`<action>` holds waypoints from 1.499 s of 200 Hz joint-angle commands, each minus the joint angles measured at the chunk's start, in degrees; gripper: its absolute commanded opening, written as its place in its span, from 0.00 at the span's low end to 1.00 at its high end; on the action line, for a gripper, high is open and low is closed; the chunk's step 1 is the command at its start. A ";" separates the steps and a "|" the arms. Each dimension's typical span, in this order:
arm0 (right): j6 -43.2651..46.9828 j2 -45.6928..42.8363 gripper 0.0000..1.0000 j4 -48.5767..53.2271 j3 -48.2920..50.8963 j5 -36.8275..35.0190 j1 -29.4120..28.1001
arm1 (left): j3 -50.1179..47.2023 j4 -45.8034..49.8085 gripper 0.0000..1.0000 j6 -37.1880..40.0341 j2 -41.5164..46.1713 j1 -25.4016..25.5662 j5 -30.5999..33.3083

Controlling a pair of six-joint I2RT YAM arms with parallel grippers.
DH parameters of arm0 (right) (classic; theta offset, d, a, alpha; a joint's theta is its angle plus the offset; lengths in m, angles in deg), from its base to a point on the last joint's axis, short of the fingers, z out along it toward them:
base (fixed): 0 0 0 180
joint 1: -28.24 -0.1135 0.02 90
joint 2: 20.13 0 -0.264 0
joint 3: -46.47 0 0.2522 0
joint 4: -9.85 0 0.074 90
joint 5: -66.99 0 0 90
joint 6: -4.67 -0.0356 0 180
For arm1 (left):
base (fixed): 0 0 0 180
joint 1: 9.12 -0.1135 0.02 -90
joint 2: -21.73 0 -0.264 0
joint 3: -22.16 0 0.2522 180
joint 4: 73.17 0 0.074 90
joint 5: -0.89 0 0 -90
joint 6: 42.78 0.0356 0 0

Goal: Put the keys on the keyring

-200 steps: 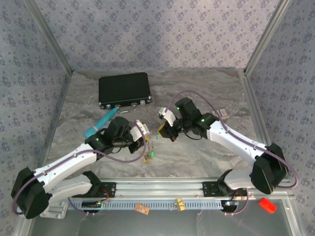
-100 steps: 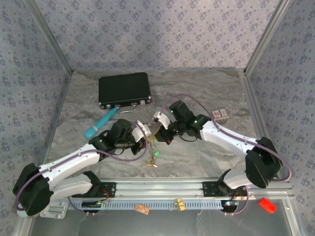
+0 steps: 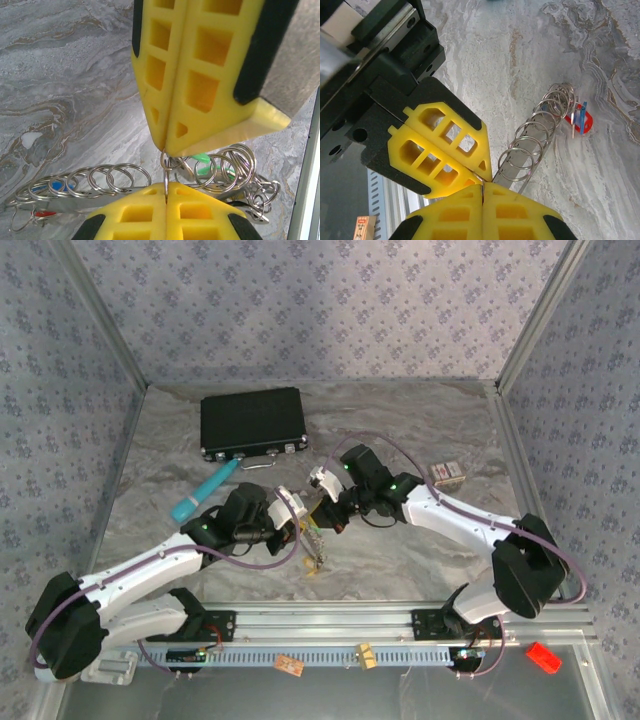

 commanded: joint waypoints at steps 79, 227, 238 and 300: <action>-1.82 1.72 0.00 -0.64 0.00 0.12 -0.24 | -0.33 -2.80 0.00 -1.62 1.75 0.50 0.57; -5.59 2.65 0.00 -0.90 -0.42 -4.34 0.51 | -1.93 -4.69 0.00 -0.05 4.07 0.73 0.63; -5.70 2.85 0.00 -0.87 -0.51 -4.25 0.40 | -1.91 -4.72 0.00 0.08 4.17 0.74 0.75; -4.12 3.78 0.24 2.98 -2.62 -2.56 1.13 | -4.05 -10.49 0.00 2.35 6.05 1.67 2.59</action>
